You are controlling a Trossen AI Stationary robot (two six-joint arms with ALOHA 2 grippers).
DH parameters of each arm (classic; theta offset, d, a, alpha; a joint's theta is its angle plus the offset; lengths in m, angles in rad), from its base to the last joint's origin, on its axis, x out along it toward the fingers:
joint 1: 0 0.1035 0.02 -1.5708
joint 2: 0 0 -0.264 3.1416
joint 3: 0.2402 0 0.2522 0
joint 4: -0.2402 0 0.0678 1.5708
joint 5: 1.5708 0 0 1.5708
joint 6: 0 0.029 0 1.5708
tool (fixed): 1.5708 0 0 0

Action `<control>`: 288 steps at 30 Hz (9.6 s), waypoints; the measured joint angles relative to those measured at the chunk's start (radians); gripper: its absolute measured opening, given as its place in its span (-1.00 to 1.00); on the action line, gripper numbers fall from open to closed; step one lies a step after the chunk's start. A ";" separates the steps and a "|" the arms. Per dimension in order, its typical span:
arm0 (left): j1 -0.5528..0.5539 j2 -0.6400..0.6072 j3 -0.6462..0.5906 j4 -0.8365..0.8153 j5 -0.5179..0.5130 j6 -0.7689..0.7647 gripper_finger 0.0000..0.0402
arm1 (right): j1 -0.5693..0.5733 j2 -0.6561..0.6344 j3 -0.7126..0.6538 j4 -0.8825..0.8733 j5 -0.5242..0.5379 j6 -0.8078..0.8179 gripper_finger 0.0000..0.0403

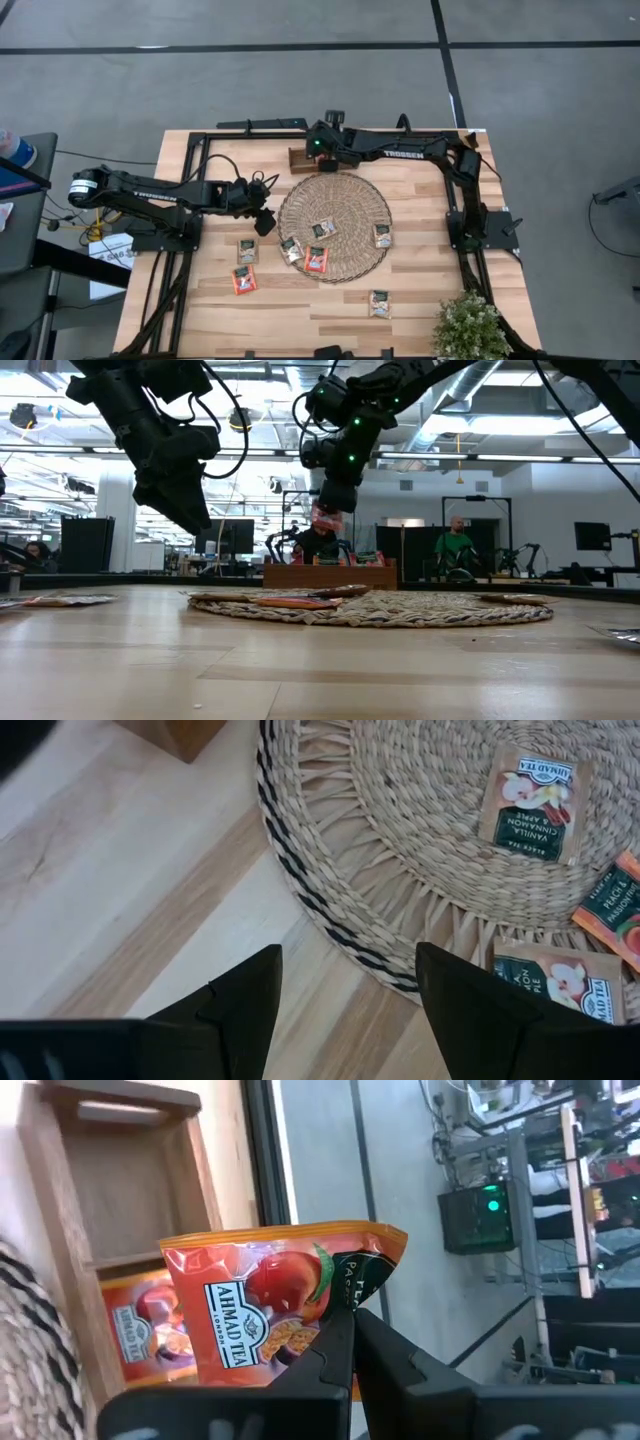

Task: Pick & Place Tea
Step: Put the orange tea bag into the middle section of the wooden organizer

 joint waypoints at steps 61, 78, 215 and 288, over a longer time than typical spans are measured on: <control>0.000 0.000 0.000 0.022 -0.003 0.019 0.11 | 0.004 0.165 0.005 0.000 0.093 -0.032 -0.47; 0.000 0.000 0.000 0.027 0.048 -0.044 0.11 | 0.033 -0.262 0.005 -0.645 0.050 0.610 -0.46; -0.183 0.789 0.629 -0.128 0.258 0.328 -0.24 | 0.692 -0.983 -1.040 0.097 -0.277 1.266 -0.46; -0.240 0.784 1.130 -0.271 -0.246 0.516 -1.00 | 0.400 -0.982 -1.040 0.413 -0.413 1.021 0.05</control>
